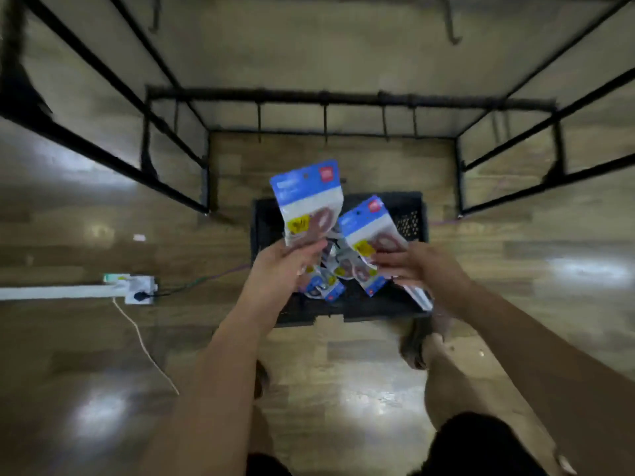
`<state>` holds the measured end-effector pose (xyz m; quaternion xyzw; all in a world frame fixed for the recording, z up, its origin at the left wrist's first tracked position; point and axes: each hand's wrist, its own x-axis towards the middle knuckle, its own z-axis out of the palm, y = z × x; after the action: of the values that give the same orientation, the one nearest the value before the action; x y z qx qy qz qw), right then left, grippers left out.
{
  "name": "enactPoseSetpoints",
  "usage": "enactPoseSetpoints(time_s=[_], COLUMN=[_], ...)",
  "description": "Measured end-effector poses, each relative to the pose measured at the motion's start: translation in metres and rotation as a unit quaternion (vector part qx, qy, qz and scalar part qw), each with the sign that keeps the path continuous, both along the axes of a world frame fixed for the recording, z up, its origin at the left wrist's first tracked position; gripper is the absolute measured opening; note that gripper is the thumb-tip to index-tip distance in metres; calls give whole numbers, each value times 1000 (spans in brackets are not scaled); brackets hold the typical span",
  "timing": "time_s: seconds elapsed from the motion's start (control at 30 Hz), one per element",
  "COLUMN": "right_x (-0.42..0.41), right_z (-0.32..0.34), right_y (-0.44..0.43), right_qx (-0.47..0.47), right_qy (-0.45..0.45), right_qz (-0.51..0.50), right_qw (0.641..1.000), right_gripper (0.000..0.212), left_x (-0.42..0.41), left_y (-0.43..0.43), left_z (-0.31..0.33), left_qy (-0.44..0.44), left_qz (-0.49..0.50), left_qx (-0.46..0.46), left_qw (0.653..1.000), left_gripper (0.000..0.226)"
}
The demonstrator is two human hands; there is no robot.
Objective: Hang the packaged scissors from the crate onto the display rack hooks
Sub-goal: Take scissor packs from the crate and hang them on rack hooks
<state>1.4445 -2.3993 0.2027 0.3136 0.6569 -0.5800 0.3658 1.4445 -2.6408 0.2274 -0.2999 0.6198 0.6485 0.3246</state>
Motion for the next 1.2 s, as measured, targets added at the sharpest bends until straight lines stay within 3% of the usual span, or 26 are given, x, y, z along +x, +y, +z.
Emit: enactPoseSetpoints(time_s=[0.1,0.27,0.43,0.53,0.67,0.8,0.97,1.07,1.2], right_x=[19,35,66,81,91,100,108,111,99], right_z=[144,311,410,465,506,533,550,552,549], right_y=[2,2,41,58,71,67,61,61,76], right_qx=[45,103,20,-10,4,13,5,0,15], right_qy=[131,304,353,400,440,478,494,499,484], right_qz=[-41,-97,-81,-70,-104,-180,-270,-283,-234], right_qw=[990,942,932,914,892,860,827,819,843], right_gripper=[12,38,26,24,24,20,15,12,19], left_x=[4,2,42,51,48,38,18,14,6], left_y=[-3,7,46,62,73,65,67,74,88], left_z=[127,277,394,443,486,514,539,535,525], left_qy=[73,218,251,297,379,437,439,428,427], left_qz=[-54,-166,-75,-63,-74,-87,-94,-134,-111], left_qx=[-2,-146,-94,-69,-73,-43,42,34,7], left_qw=[996,951,961,950,919,894,893,893,898], left_gripper=[18,60,27,26,32,22,16,20,20])
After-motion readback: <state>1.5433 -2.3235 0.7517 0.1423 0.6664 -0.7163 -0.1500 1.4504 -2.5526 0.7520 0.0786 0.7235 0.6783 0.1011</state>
